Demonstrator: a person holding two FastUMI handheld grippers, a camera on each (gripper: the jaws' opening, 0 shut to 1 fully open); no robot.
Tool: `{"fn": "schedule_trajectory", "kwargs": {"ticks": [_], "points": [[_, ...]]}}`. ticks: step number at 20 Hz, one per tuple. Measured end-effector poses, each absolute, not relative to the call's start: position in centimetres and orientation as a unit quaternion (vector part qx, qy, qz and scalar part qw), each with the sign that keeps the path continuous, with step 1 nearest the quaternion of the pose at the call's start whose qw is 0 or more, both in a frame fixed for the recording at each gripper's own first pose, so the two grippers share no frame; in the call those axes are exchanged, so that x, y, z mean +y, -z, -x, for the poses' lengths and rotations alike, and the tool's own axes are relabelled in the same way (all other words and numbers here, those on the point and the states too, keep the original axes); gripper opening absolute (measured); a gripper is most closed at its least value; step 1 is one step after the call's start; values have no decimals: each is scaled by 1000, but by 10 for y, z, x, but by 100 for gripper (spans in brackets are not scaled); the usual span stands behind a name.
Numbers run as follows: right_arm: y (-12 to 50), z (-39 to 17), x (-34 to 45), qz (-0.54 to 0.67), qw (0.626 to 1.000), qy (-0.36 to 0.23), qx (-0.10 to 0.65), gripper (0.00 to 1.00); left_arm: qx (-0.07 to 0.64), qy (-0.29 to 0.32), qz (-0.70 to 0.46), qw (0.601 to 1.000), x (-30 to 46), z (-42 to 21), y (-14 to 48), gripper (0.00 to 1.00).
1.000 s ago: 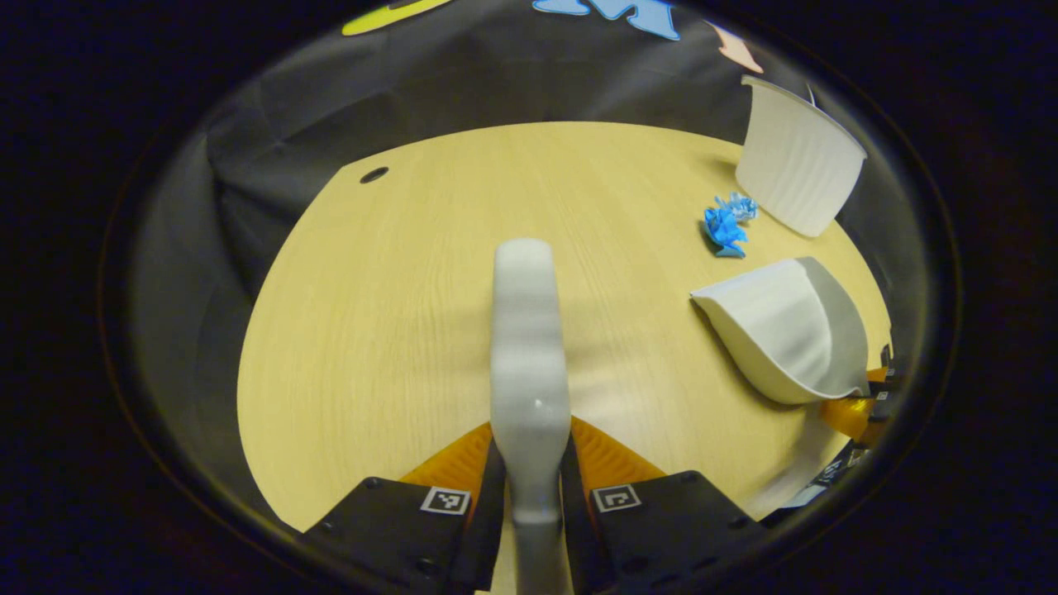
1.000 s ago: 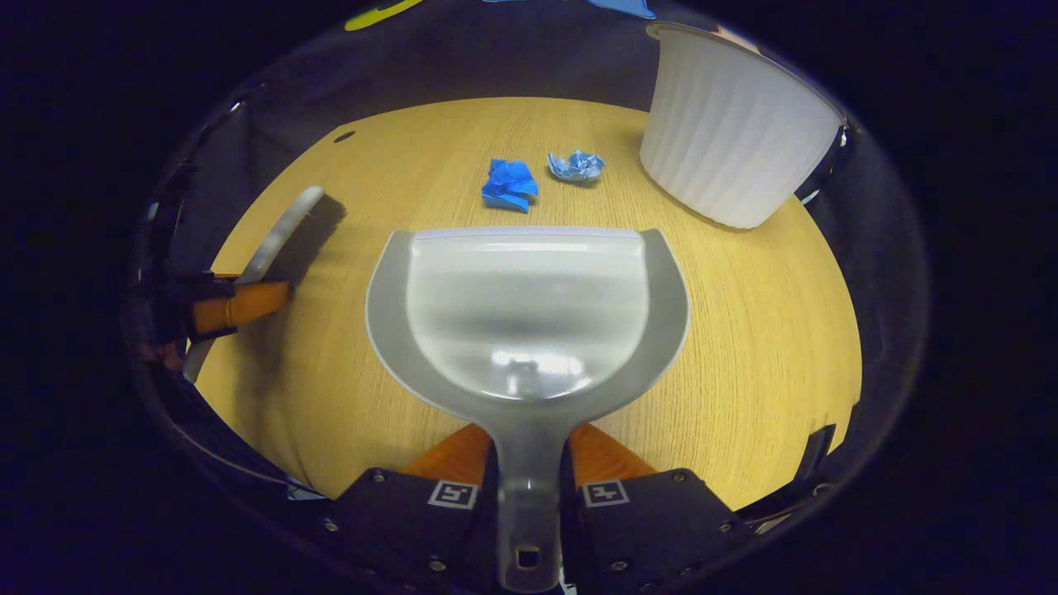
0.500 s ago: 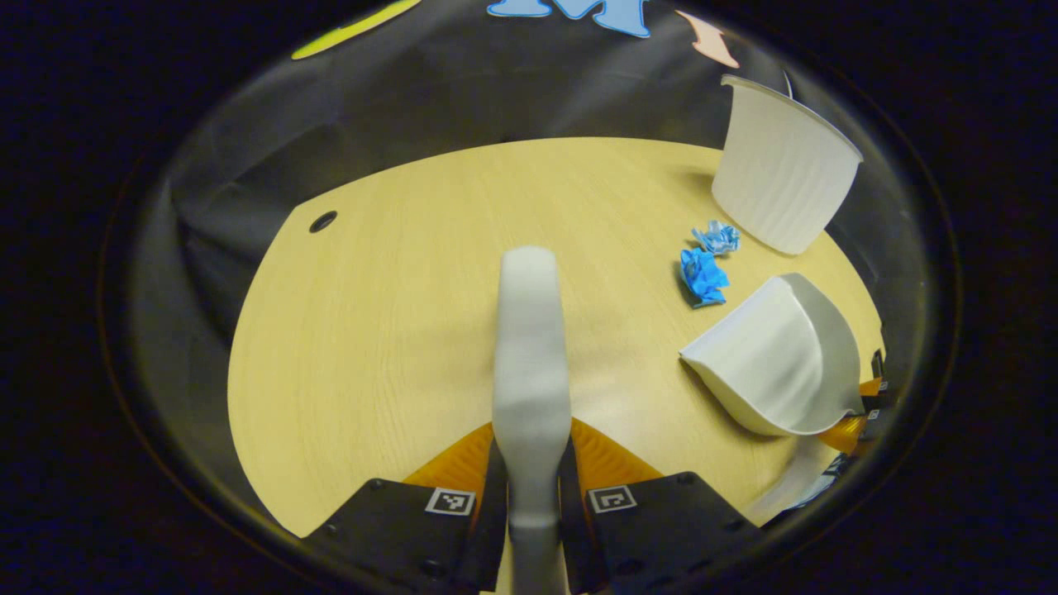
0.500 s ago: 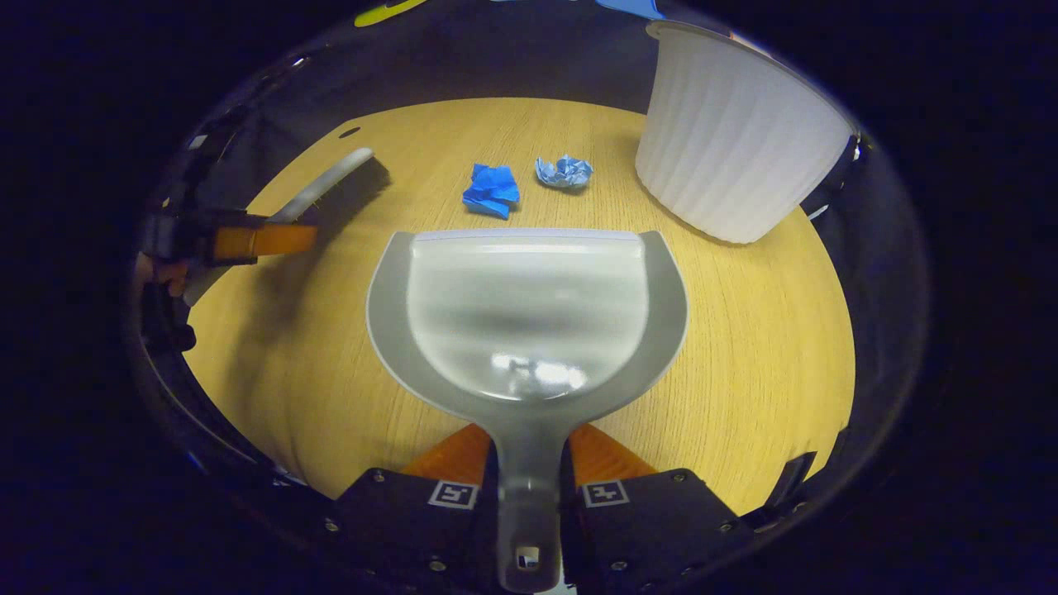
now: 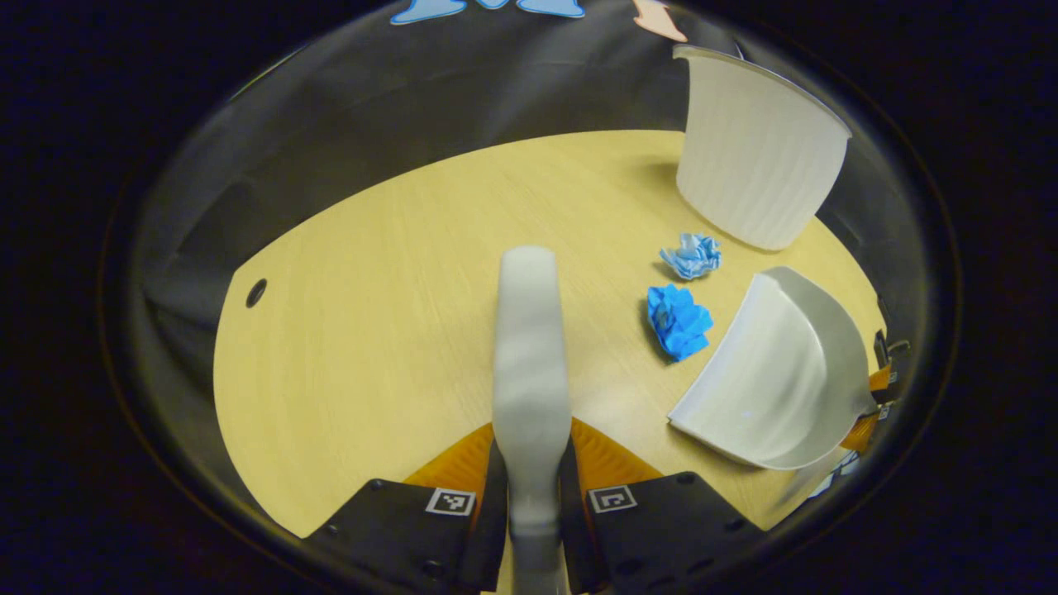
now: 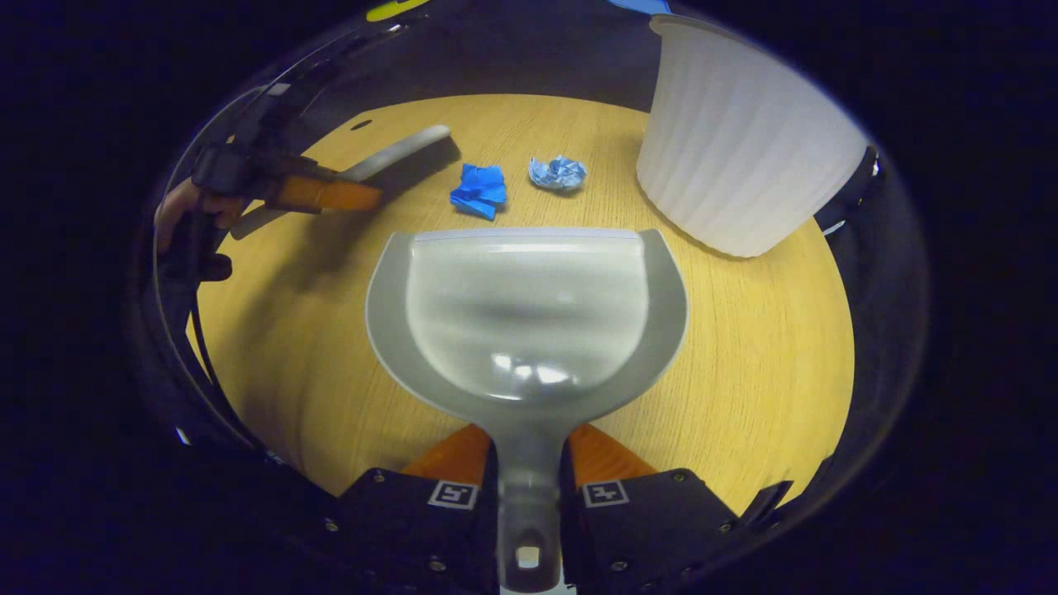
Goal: Pick up the small broom and dustpan from the desktop, sweep the trash into the dustpan with the broom, and then empty the trash into the garbage bin.
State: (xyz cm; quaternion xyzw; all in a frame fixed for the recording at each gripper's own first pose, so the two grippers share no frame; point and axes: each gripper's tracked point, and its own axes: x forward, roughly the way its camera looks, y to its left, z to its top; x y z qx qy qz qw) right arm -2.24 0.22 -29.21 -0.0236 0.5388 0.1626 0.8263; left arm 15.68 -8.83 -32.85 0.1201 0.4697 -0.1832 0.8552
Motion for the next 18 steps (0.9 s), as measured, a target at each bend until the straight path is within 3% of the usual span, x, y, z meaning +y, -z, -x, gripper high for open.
{"fn": "schedule_trajectory", "kwargs": {"ticks": [4,5,6,9,11,18], "points": [[291,13,-4,22,824,-170,540,31,464,216,-140,847,-120,-175,328,34],[289,13,-6,23,824,-172,540,31,462,226,-145,845,-127,-178,327,38],[288,12,-7,24,823,-174,541,31,460,237,-150,843,-133,-181,326,33],[289,11,-10,25,819,-183,543,31,456,270,-169,831,-154,-187,328,34],[289,12,-10,24,816,-188,546,31,457,296,-177,820,-169,-184,326,39],[288,13,-11,25,815,-201,543,31,468,374,-181,780,-208,-153,301,36]]}}
